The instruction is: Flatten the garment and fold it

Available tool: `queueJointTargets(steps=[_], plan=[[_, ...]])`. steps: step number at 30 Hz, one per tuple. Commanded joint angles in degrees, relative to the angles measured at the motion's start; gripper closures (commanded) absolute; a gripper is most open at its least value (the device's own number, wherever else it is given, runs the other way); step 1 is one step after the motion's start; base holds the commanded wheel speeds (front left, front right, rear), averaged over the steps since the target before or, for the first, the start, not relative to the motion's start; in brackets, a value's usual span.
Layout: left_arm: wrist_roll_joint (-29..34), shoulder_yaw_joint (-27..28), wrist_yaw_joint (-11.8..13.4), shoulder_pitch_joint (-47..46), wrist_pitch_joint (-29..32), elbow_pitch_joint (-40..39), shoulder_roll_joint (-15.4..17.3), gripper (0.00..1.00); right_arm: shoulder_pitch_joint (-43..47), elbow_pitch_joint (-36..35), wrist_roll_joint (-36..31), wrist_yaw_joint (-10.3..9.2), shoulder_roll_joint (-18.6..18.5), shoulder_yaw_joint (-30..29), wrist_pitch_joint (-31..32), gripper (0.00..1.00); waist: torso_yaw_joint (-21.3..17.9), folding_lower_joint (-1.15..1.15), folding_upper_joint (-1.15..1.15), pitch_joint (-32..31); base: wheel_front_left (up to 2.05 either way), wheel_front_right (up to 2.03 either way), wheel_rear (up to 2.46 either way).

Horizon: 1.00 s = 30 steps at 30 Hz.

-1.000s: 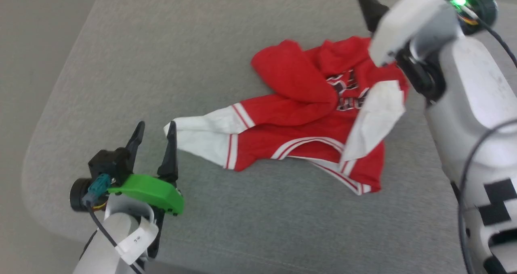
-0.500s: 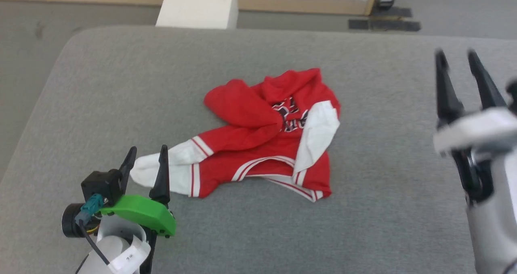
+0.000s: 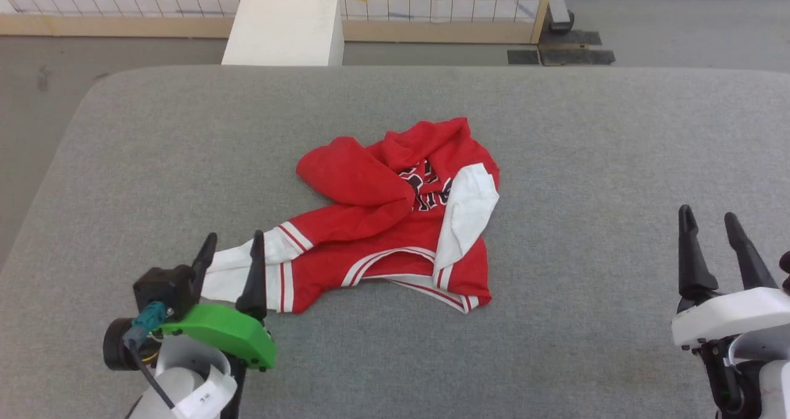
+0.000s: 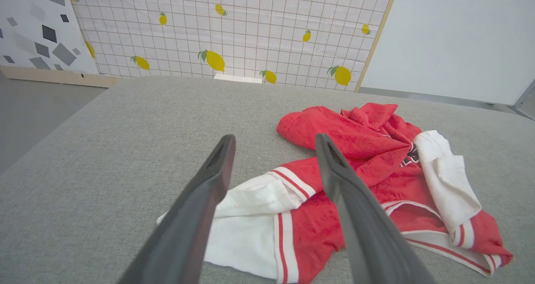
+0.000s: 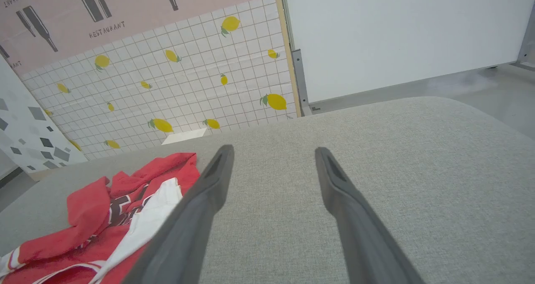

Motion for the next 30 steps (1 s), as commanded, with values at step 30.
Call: queueJointTargets(steps=[30], plan=[[-3.2, -20.5, -7.1, -42.9, 46.1, 29.4, -13.8, 0.00, -5.4, 0.4, 0.4, -0.08, 1.4, 0.7, -0.1, 0.00, -10.8, 0.00, 0.00, 13.6, 0.00, 0.00, 0.00]])
